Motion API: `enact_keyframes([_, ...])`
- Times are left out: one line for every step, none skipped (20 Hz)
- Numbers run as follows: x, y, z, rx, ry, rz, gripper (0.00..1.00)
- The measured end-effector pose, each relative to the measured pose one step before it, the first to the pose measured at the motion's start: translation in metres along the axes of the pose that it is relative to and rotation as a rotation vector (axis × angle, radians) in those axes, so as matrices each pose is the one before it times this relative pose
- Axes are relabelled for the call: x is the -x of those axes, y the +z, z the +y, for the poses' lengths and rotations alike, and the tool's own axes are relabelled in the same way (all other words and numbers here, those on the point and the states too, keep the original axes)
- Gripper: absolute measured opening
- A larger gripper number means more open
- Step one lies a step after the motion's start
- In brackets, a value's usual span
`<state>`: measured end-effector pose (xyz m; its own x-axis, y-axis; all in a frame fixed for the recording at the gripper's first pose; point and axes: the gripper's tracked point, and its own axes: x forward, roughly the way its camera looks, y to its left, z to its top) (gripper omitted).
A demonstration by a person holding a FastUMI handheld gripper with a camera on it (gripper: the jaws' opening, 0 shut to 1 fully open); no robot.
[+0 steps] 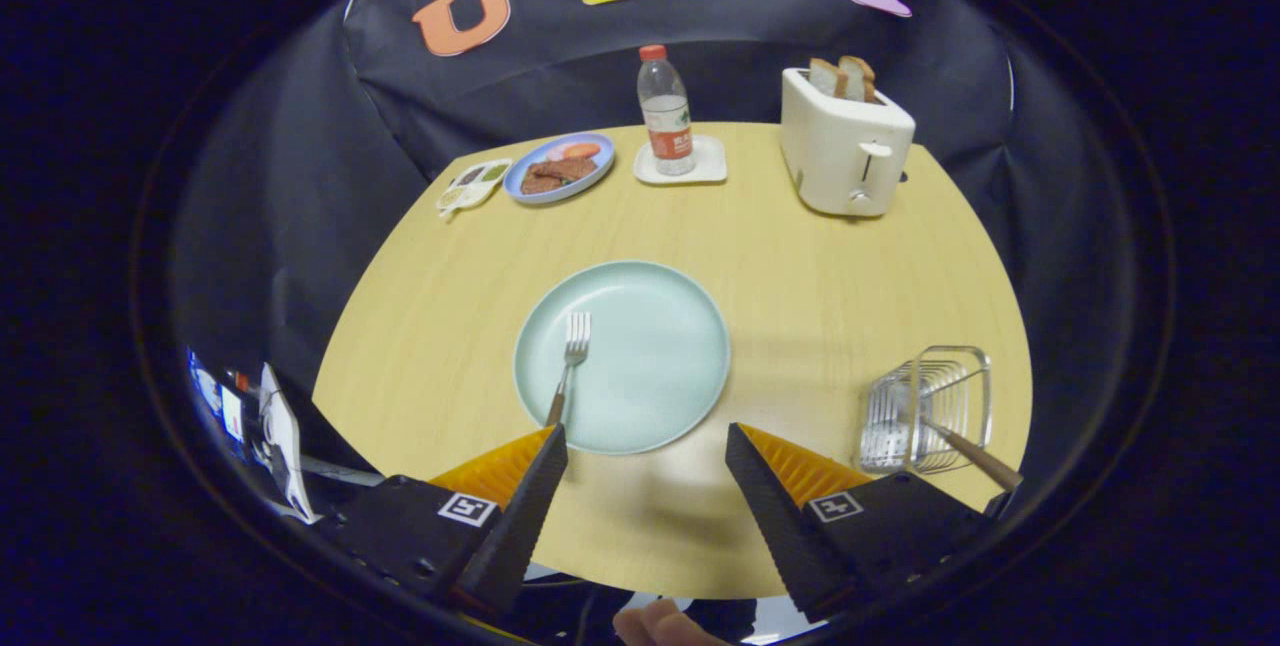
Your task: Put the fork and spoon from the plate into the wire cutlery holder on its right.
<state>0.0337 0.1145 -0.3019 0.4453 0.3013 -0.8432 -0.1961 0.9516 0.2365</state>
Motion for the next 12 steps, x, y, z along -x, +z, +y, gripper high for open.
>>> enact_keyframes([-0.00694,-0.0029,0.0095,-0.00462,0.00023,0.00894,0.97])
enact_keyframes([-0.00516,-0.00282,0.00955,-0.00636,0.00007,0.00384,0.97])
enact_keyframes([-0.00675,-0.00201,0.00821,-0.00596,-0.00526,0.00091,0.97])
enact_keyframes([-0.00678,-0.00136,0.00637,-0.00643,-0.00458,-0.00292,0.97])
enact_keyframes([-0.0076,-0.00155,0.00622,-0.01084,-0.00756,-0.0059,0.97])
enact_keyframes([-0.00547,-0.00019,0.00482,-0.01236,-0.00639,-0.01181,0.96])
enact_keyframes([-0.008,0.00082,0.00651,-0.00766,-0.00057,-0.01327,0.95])
enact_keyframes([-0.00593,0.00103,0.0044,-0.00388,-0.0021,-0.01846,0.93])
enact_keyframes([-0.00884,0.00168,0.00322,-0.00094,-0.0104,-0.02221,0.91])
enact_keyframes([-0.00621,0.00026,0.00309,-0.00142,-0.00471,-0.01412,0.88])
enact_keyframes([-0.00677,-0.00231,0.00403,-0.0011,0.0,-0.00063,0.85])
enact_keyframes([-0.00544,-0.00127,0.00128,-0.0046,-0.00916,-0.00194,0.84])
